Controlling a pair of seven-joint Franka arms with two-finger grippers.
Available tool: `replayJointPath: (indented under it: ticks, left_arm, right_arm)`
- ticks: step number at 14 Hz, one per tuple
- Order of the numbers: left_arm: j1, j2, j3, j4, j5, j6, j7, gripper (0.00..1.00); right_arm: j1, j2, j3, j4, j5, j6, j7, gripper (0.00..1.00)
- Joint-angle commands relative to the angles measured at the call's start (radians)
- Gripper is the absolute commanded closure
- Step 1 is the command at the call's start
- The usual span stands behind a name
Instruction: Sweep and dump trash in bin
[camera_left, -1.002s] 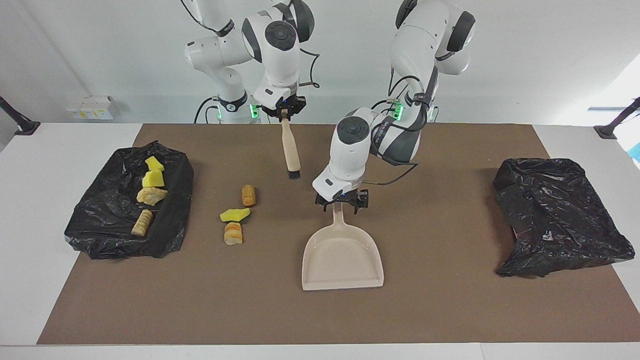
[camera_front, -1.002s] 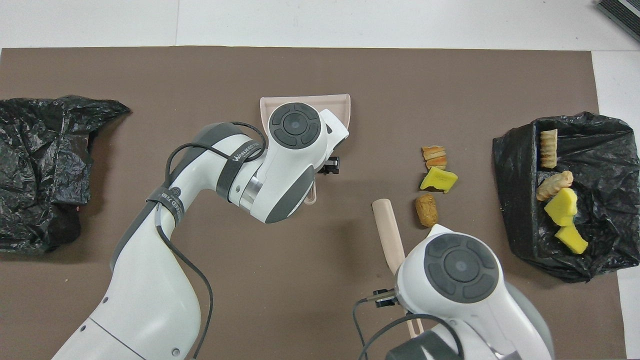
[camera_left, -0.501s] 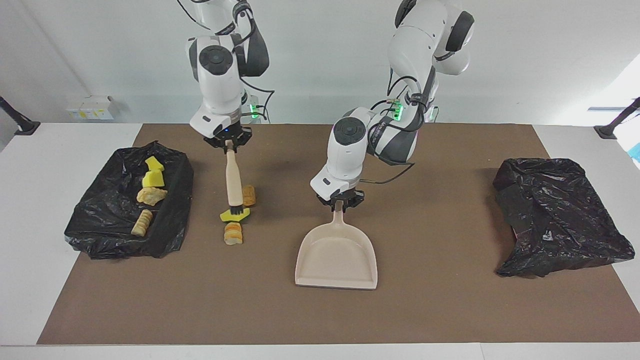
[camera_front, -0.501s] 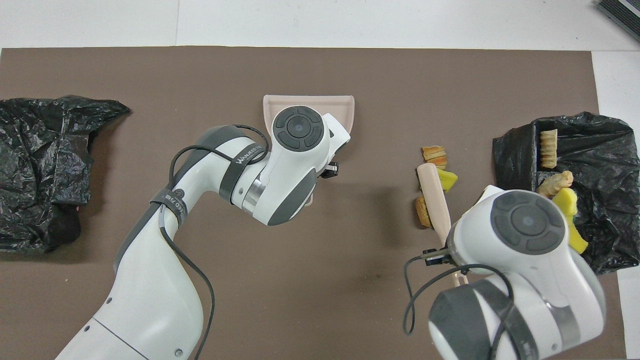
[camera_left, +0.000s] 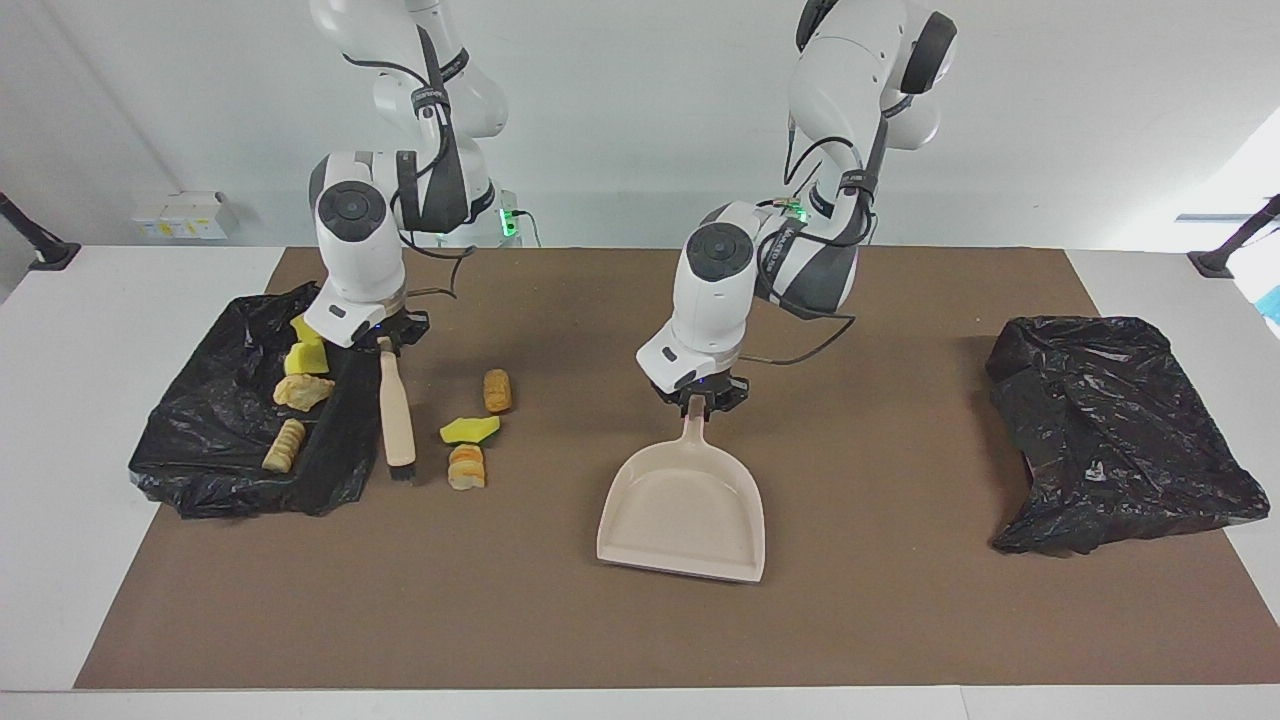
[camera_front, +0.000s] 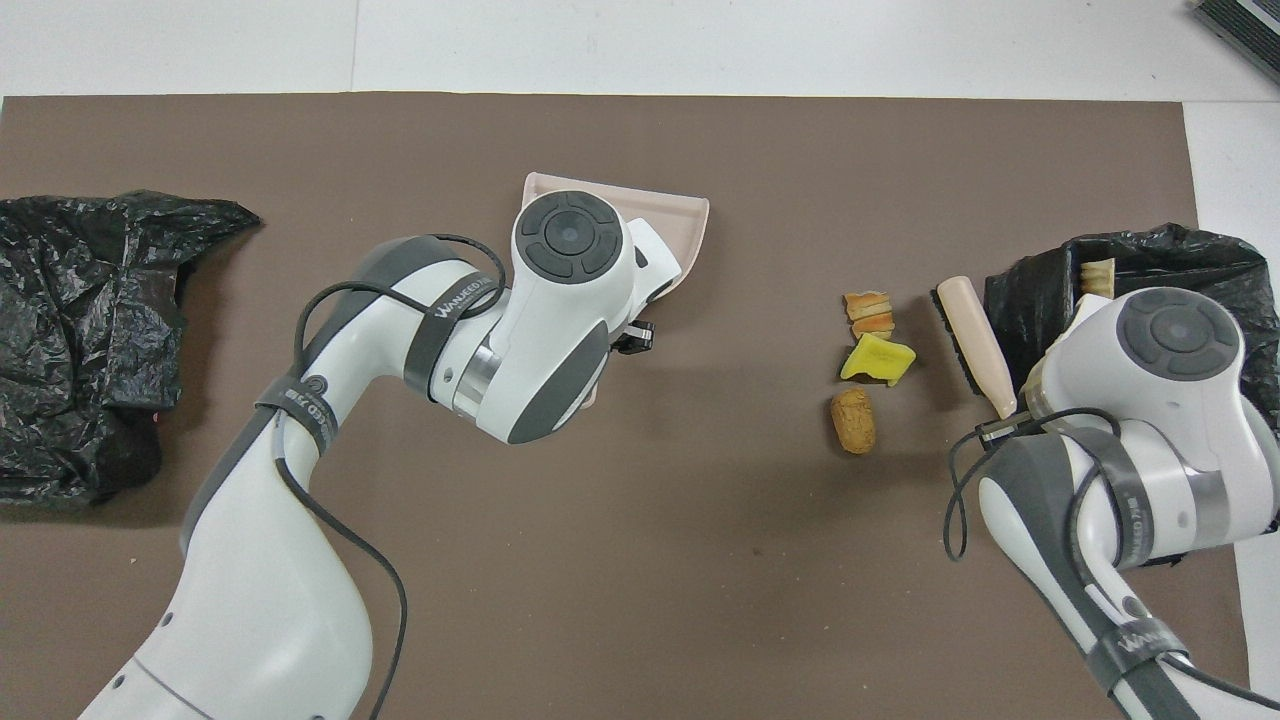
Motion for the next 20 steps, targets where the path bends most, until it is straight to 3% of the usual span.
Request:
replayJointPath:
  ticks: [1, 4, 10, 14, 20]
  left_arm:
    - [0.032, -0.073, 0.005, -0.05, 0.011, -0.08, 0.249, 1.0]
    - [0.045, -0.106, 0.009, -0.096, 0.059, -0.113, 0.526, 1.0]
    - [0.029, -0.191, 0.009, -0.261, 0.181, -0.057, 0.956, 1.0]
    - [-0.033, -0.294, 0.007, -0.465, 0.229, 0.108, 0.966, 1.0]
    - [-0.096, -0.314, -0.002, -0.504, 0.228, 0.132, 0.964, 1.0]
  right_arm:
    - [0.021, -0.005, 0.01, -0.027, 0.0, -0.005, 0.073, 1.0]
    - [0.052, 0.013, 0.012, -0.057, 0.05, 0.012, 0.117, 1.0]
    - [0.105, 0.013, 0.012, -0.109, 0.101, 0.015, 0.123, 1.0]
    - [0.177, 0.018, 0.012, -0.127, 0.139, 0.017, 0.133, 1.0]
    - [0.305, 0.058, 0.012, -0.123, 0.262, 0.063, 0.175, 1.0]
